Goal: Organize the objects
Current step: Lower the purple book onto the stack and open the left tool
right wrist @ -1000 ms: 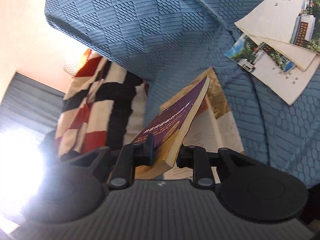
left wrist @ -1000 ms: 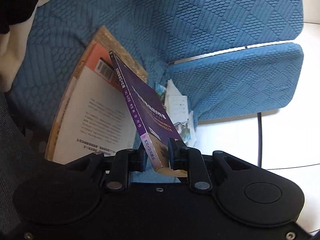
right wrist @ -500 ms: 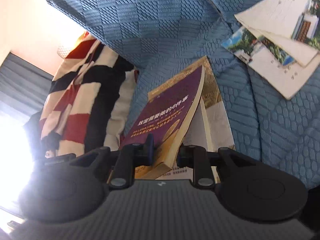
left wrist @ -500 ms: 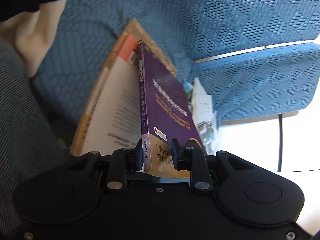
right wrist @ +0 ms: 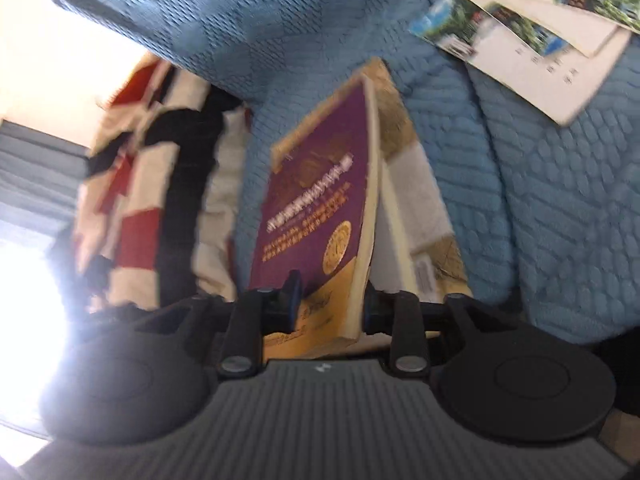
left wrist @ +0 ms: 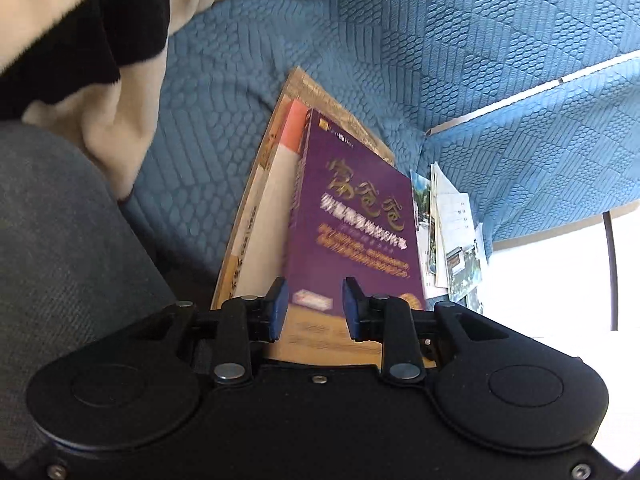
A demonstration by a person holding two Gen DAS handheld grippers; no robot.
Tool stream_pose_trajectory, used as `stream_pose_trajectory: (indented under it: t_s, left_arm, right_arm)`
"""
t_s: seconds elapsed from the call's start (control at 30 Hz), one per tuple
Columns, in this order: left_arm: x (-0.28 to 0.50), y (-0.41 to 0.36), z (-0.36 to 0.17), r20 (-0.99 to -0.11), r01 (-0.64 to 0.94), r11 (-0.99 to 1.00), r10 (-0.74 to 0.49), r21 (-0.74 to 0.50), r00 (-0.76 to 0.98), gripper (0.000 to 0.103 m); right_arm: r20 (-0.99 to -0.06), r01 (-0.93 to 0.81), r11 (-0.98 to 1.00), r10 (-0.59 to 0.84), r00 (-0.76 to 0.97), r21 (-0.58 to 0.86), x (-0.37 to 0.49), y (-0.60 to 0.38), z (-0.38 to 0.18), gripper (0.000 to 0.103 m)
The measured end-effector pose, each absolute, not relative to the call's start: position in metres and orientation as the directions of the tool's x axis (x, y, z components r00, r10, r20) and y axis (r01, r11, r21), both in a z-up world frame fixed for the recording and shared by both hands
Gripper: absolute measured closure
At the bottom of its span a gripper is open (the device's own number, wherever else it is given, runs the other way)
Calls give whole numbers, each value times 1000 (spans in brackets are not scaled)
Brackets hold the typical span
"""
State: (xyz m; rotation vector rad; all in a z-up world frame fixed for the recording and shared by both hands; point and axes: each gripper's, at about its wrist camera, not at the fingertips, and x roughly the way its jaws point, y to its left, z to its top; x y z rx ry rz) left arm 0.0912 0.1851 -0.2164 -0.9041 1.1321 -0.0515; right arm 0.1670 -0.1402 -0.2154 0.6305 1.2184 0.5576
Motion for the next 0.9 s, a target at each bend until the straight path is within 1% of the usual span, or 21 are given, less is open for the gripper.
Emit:
stream_pose_trajectory:
  t_s: [0.03,0.1,0.13,0.2,0.3,0.43,0.6,0.73,0.9]
  left_arm:
    - [92,186,-214,-759,-389,665,-457,-637,463,76]
    - [92,186,-212,-768,-381,684,-439,-622,466,68]
    - [94,185,-211,-773,-379,692,-431,-614,465,67]
    - [96,185,-212,-779,-371,705,-424,-604,462,67]
    - [102,179,-217,-794,-352,735,-412,-579,446,67]
    - [104,173,-221,-816,-324,778,-385,-539,432,67]
    - [107,162,-226,-828,-305,807,-356,-506,433,67]
    - [112,155,-234,-838,-312,822,-319,-477,442,67]
    - [110,151,-239,-838,-290,836,-313,-467,447,67]
  right_arm:
    - [-697,-60,729,672,249,682,165,-140,-215,41]
    - [-731,-86,769,632,259,634,160,-140,-211,41]
    - [-739,-92,786,608,292,611,157,-142,-208,41]
    - [-723,-110,797,589,361,594,153,-148,-199,42]
    - [-720,-146,812,571,395,565,154,-145,-193,42]
    - [-752,-212,846,532,389,489,161,-129,-197,44]
    - [-785,-235,873,488,382,428,172,-114,-208,54]
    - [-781,-235,871,491,386,432,173,-110,-212,55]
    - [-786,-268,870,490,377,414,172,-105,-209,56]
